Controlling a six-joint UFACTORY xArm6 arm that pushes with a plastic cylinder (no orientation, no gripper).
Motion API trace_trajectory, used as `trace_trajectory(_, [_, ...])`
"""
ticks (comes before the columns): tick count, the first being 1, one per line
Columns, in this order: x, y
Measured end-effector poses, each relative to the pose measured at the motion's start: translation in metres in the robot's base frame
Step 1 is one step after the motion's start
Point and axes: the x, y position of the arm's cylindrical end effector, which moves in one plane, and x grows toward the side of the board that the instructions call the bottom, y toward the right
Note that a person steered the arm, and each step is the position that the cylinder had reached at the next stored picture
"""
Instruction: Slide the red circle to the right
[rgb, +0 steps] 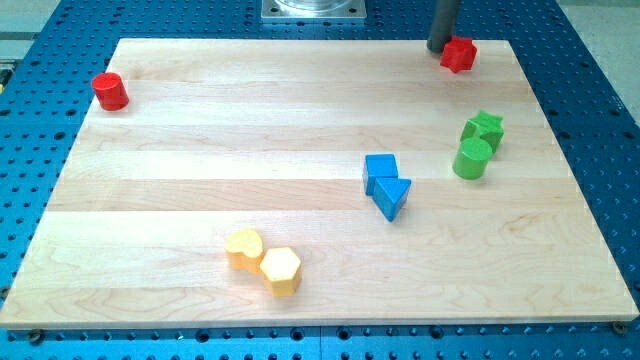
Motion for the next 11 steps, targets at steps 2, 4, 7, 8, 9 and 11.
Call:
trace_trajectory(2, [-0.001, -0.177])
trace_trajectory(4, [0.050, -0.351])
trace_trajectory(7, [0.117, -0.483])
trace_trajectory(8, [0.134, -0.460])
trace_trajectory(9, [0.134, -0.410])
trace_trajectory(11, [0.164, -0.382])
